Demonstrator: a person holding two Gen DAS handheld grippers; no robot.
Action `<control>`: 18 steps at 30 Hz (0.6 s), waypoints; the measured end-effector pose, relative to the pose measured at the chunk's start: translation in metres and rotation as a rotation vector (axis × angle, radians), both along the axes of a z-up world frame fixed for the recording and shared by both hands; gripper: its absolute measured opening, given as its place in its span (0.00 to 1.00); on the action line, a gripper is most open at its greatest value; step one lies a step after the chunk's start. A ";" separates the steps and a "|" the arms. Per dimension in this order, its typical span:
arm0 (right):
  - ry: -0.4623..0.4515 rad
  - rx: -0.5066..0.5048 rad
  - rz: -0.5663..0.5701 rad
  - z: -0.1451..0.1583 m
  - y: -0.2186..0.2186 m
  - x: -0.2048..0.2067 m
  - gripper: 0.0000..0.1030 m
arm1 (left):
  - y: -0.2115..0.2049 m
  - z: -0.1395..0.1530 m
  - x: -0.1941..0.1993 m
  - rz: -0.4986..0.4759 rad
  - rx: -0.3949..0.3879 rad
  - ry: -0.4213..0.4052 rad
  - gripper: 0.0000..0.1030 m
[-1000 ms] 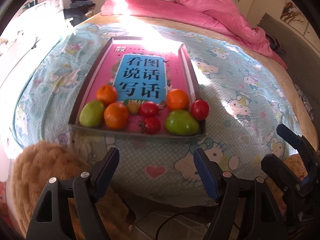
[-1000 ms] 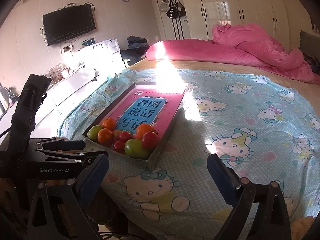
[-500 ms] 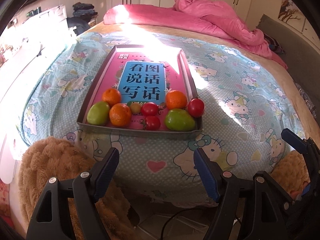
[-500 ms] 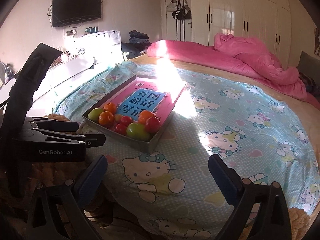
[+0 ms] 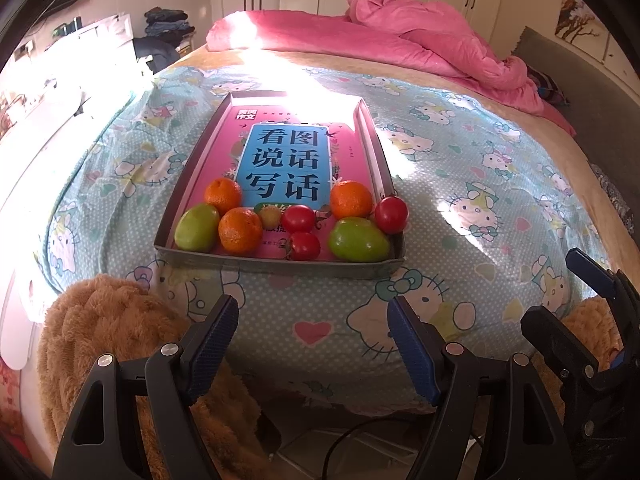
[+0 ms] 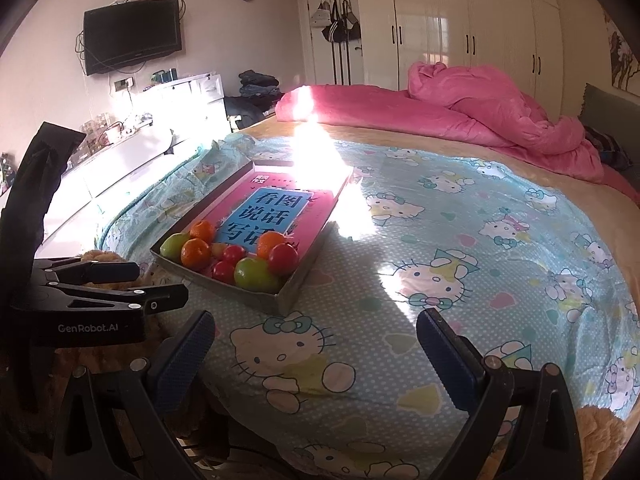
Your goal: Organize fruits
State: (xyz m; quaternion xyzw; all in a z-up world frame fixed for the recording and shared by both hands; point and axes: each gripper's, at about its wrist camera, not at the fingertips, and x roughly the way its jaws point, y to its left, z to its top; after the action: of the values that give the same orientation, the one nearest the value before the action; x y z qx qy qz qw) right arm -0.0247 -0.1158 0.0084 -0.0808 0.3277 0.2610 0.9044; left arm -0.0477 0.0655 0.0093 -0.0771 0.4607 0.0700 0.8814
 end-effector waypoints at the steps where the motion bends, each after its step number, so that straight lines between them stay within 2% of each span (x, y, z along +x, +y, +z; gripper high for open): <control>1: -0.001 0.000 -0.001 0.000 0.000 0.000 0.99 | 0.000 0.000 0.000 0.000 0.001 0.001 0.76; 18: -0.004 -0.001 -0.006 0.000 0.000 0.001 0.99 | 0.000 -0.003 0.001 0.007 0.016 0.017 0.76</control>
State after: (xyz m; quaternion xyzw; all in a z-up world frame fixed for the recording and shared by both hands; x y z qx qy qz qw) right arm -0.0236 -0.1157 0.0081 -0.0807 0.3264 0.2578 0.9058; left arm -0.0471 0.0655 0.0066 -0.0710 0.4675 0.0773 0.8778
